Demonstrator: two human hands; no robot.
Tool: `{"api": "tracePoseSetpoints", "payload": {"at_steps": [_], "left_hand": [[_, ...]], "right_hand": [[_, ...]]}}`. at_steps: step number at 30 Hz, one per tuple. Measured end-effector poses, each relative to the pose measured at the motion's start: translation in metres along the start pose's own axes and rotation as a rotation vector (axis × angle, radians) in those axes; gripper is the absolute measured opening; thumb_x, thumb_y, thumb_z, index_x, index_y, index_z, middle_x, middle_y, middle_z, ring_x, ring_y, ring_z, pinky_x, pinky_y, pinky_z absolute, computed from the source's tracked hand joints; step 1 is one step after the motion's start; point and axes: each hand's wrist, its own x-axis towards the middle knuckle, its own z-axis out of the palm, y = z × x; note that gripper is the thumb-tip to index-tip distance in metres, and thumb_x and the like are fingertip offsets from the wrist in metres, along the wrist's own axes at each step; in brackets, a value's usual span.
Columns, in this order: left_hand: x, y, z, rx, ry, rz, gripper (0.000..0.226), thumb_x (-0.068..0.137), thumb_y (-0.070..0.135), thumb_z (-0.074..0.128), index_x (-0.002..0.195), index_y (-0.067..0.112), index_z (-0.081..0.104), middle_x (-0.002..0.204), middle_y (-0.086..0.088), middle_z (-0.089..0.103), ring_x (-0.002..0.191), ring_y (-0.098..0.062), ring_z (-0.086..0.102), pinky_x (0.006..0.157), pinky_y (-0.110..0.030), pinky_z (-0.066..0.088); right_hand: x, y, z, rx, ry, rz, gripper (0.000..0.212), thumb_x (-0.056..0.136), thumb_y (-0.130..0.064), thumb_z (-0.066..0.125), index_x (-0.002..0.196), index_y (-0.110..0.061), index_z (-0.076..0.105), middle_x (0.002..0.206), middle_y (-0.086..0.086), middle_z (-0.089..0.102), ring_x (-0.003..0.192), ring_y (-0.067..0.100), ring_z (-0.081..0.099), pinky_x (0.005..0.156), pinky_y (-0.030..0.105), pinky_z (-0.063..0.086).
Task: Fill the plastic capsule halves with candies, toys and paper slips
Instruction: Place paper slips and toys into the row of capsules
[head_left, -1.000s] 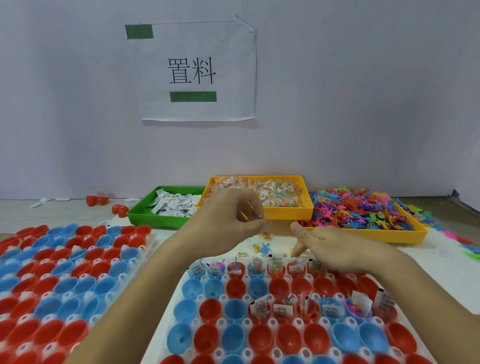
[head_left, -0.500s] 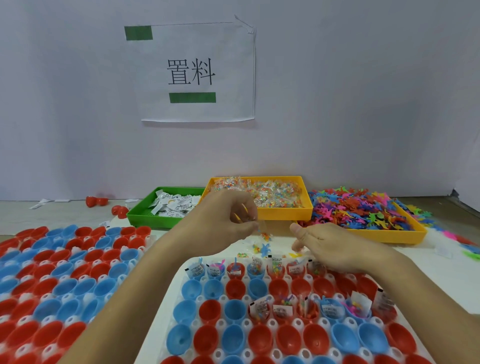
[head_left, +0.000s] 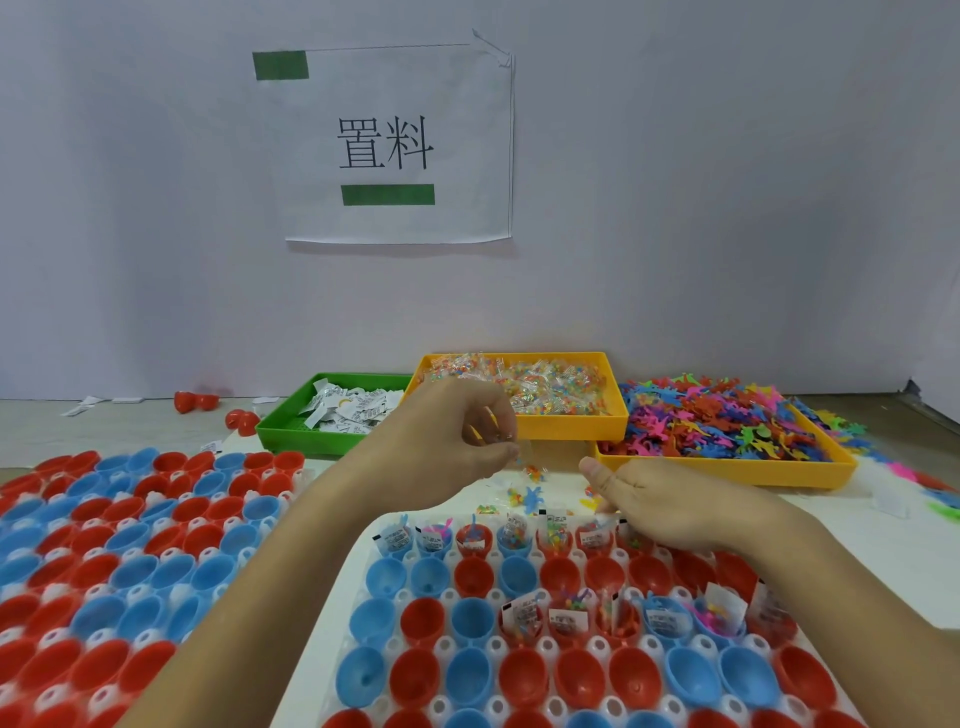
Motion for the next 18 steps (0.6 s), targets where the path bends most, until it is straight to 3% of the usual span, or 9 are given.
{"api": "tracePoseSetpoints", "payload": {"at_steps": [3,6,8,10,11,12,15,17,18], "left_hand": [[0.000,0.000,-0.001,0.001,-0.005,-0.003,0.006,0.089,0.017,0.070,0.087,0.015,0.066,0.081,-0.001,0.071,0.075,-0.021,0.069,0.076,-0.045,0.055],[0.000,0.000,-0.001,-0.004,-0.007,-0.002,0.005,0.089,0.017,0.070,0.087,0.016,0.066,0.082,-0.002,0.071,0.076,-0.021,0.069,0.077,-0.046,0.056],[-0.001,0.000,-0.003,-0.014,-0.011,0.003,0.005,0.089,0.016,0.069,0.086,0.015,0.065,0.080,-0.003,0.071,0.075,-0.022,0.069,0.076,-0.047,0.056],[-0.002,-0.002,-0.004,-0.022,-0.028,0.007,0.005,0.090,0.016,0.069,0.087,0.015,0.065,0.078,-0.004,0.072,0.073,-0.024,0.069,0.073,-0.049,0.056],[-0.002,-0.003,-0.006,-0.020,-0.048,0.004,0.005,0.090,0.016,0.069,0.088,0.016,0.065,0.078,-0.004,0.073,0.073,-0.024,0.069,0.073,-0.049,0.056],[-0.001,-0.005,-0.009,-0.018,-0.084,-0.004,0.005,0.090,0.018,0.070,0.089,0.017,0.065,0.078,-0.003,0.074,0.073,-0.023,0.069,0.074,-0.048,0.056],[-0.003,-0.013,-0.015,-0.025,-0.283,-0.061,0.008,0.088,0.021,0.074,0.093,0.019,0.068,0.080,0.004,0.075,0.075,-0.015,0.071,0.075,-0.035,0.059],[-0.004,-0.018,-0.016,0.001,-0.409,-0.100,0.009,0.086,0.025,0.076,0.090,0.022,0.069,0.081,0.008,0.076,0.077,-0.011,0.072,0.076,-0.029,0.059],[-0.004,-0.020,-0.015,0.028,-0.450,-0.114,0.009,0.084,0.029,0.077,0.087,0.026,0.069,0.081,0.009,0.075,0.077,-0.011,0.072,0.079,-0.032,0.059]], "right_hand": [[0.000,0.002,0.000,0.005,-0.013,-0.001,0.108,0.078,-0.078,0.007,0.103,0.008,0.066,0.121,0.024,0.066,0.112,0.038,0.063,0.101,0.047,0.048],[-0.001,0.003,-0.001,0.042,0.028,-0.016,0.095,0.080,-0.076,0.010,0.079,0.005,0.059,0.110,0.027,0.068,0.104,0.041,0.065,0.097,0.048,0.050],[-0.001,0.002,-0.005,0.064,0.102,-0.020,0.090,0.085,-0.072,0.017,0.078,0.006,0.062,0.109,0.028,0.068,0.097,0.040,0.067,0.089,0.046,0.053],[0.000,0.002,-0.011,0.095,0.217,-0.070,0.075,0.095,-0.062,0.035,0.063,0.001,0.060,0.093,0.026,0.072,0.062,0.030,0.064,0.064,0.033,0.052],[-0.001,0.000,-0.014,0.100,0.262,-0.110,0.067,0.097,-0.055,0.047,0.059,-0.002,0.061,0.077,0.020,0.072,0.046,0.020,0.051,0.052,0.021,0.043],[-0.003,-0.002,-0.016,0.096,0.299,-0.149,0.057,0.095,-0.049,0.057,0.061,-0.006,0.069,0.064,0.012,0.068,0.042,0.012,0.043,0.050,0.016,0.040],[-0.009,-0.009,-0.019,0.202,0.325,-0.245,0.011,0.085,-0.031,0.078,0.074,-0.029,0.079,0.071,-0.011,0.073,0.067,-0.001,0.065,0.062,0.009,0.048],[-0.012,-0.015,-0.020,0.281,0.273,-0.278,0.015,0.082,-0.019,0.081,0.075,-0.031,0.077,0.077,-0.014,0.075,0.076,-0.001,0.070,0.069,0.012,0.052],[-0.014,-0.017,-0.020,0.314,0.244,-0.286,0.017,0.082,-0.015,0.081,0.078,-0.029,0.076,0.078,-0.011,0.076,0.078,0.002,0.071,0.073,0.015,0.055]]}}
